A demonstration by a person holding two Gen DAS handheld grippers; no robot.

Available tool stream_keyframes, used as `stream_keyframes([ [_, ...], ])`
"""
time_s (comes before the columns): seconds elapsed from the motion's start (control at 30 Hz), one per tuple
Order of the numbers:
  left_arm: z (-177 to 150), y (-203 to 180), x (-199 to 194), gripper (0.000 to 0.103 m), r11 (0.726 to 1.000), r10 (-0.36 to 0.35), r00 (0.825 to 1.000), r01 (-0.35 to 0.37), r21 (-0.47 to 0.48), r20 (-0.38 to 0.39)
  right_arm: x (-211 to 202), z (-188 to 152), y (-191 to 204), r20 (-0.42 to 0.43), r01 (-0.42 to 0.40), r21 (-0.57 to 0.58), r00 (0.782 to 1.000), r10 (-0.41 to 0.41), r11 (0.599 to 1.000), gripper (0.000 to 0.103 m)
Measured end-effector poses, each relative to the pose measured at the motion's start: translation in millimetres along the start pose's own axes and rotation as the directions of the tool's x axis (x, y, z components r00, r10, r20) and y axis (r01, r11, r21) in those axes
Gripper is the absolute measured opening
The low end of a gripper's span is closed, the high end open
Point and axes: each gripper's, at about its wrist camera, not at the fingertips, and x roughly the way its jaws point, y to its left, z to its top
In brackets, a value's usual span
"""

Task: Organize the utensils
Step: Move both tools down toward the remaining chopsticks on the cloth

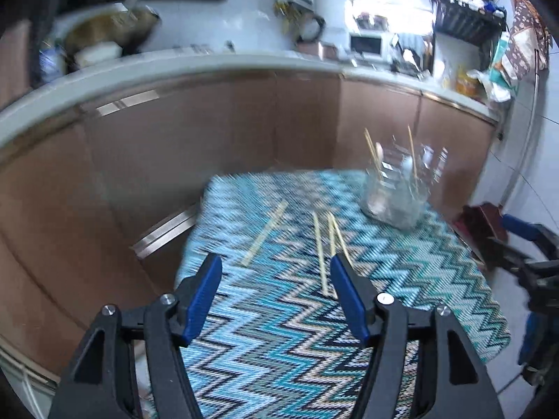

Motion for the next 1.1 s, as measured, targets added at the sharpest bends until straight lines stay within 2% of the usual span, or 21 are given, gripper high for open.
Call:
stream_keyframes([
  [0.07, 8, 0, 27, 0.063, 0.999, -0.051, 0.997, 0.050, -0.008, -0.060, 28, 1, -5, -0.071, 0.007, -0.001, 0.997, -0.007, 1.000, 0.085],
  [0.17, 19, -2, 80, 0.063, 0.993, -0.119, 0.979, 0.117, -0.018, -0.167, 69, -1, -13, -0.165, 0.003, 0.000, 0.986, -0.003, 1.000, 0.069],
  [0.2, 23, -2, 104, 0.062, 0.990, -0.138, 0.968, 0.136, -0.024, -0.210, 83, -2, -15, -0.194, -0.002, 0.001, 0.981, 0.002, 1.000, 0.064],
  [0.27, 29, -3, 135, 0.062, 0.987, -0.159, 0.952, 0.157, -0.027, -0.261, 114, -1, -19, -0.248, -0.019, 0.009, 0.968, 0.020, 1.000, 0.048],
  [0.33, 37, -6, 172, 0.062, 0.981, -0.192, 0.928, 0.190, -0.037, -0.319, 141, 2, -21, -0.289, -0.033, 0.017, 0.956, 0.037, 0.999, 0.043],
  [0.43, 44, -10, 218, 0.060, 0.974, -0.225, 0.894, 0.217, -0.065, -0.386, 177, 6, -26, -0.347, -0.062, 0.035, 0.935, 0.070, 0.997, 0.038],
  [0.53, 51, -22, 261, 0.048, 0.971, -0.238, 0.861, 0.228, -0.077, -0.449, 216, 9, -33, -0.408, -0.070, 0.065, 0.908, 0.091, 0.995, 0.037],
  [0.6, 53, -31, 282, 0.033, 0.972, -0.231, 0.844, 0.226, -0.070, -0.485, 235, 9, -36, -0.439, -0.069, 0.073, 0.893, 0.094, 0.995, 0.036],
  [0.67, 55, -40, 305, 0.021, 0.972, -0.225, 0.821, 0.230, -0.057, -0.525, 249, 9, -37, -0.465, -0.069, 0.068, 0.880, 0.093, 0.995, 0.036],
  [0.7, 55, -43, 310, 0.017, 0.972, -0.220, 0.815, 0.228, -0.052, -0.536, 255, 9, -37, -0.475, -0.067, 0.065, 0.875, 0.090, 0.996, 0.036],
  [0.8, 57, -51, 328, 0.014, 0.971, -0.215, 0.794, 0.236, -0.038, -0.569, 271, 10, -38, -0.500, -0.064, 0.062, 0.862, 0.087, 0.996, 0.036],
  [0.93, 56, -59, 343, 0.012, 0.969, -0.210, 0.779, 0.244, -0.022, -0.591, 290, 13, -37, -0.526, -0.066, 0.052, 0.846, 0.084, 0.996, 0.036],
  [1.1, 59, -54, 352, 0.006, 0.965, -0.241, 0.779, 0.254, -0.059, -0.579, 309, 19, -32, -0.562, -0.087, 0.035, 0.822, 0.092, 0.996, 0.033],
])
